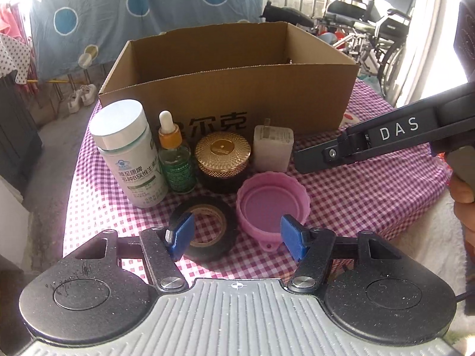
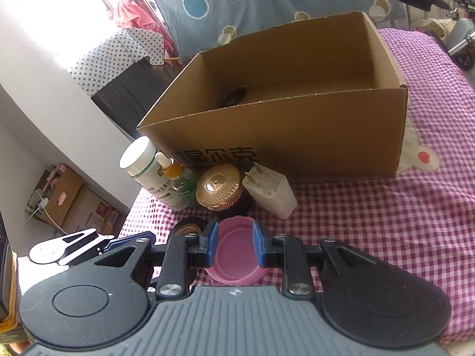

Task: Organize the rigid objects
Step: 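Move the right gripper to the pink silicone cup and pinch its rim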

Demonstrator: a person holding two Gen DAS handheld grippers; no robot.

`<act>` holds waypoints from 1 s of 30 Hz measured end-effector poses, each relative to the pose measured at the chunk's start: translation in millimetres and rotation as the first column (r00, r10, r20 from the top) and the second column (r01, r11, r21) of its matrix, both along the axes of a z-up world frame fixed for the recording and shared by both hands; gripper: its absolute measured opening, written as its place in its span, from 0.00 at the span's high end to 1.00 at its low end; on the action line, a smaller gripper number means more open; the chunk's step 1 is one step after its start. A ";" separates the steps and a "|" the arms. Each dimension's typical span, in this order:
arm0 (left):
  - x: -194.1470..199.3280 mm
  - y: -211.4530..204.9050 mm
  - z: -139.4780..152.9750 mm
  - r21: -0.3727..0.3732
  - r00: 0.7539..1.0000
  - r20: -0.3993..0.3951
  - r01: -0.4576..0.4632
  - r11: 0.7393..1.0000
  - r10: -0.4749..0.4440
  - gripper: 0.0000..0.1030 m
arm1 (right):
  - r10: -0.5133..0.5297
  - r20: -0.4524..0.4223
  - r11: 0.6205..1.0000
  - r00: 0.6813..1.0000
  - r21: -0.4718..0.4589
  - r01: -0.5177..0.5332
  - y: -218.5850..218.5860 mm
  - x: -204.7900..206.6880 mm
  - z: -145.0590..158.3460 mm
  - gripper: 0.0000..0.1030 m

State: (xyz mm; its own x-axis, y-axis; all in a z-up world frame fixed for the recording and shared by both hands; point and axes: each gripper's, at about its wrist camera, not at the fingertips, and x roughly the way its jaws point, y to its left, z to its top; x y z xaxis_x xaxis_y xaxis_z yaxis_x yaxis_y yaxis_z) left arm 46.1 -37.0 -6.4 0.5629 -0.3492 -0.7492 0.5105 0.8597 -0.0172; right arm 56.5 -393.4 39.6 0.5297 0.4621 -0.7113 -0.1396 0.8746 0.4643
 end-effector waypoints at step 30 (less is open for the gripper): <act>43.3 -11.0 -21.2 -0.111 0.914 -0.344 0.189 0.976 -0.216 0.37 | 0.135 -0.093 0.982 0.986 -0.120 -0.146 0.3 25.5 -39.7 0.73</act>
State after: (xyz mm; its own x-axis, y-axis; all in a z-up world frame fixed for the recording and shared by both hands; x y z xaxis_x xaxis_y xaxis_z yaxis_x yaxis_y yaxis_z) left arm 89.5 -48.0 -27.6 0.1787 -0.4895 -0.8535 0.6223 0.7281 -0.2874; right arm 82.1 -393.2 -0.1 0.4014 0.4311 -0.8081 -0.2303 0.9015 0.3665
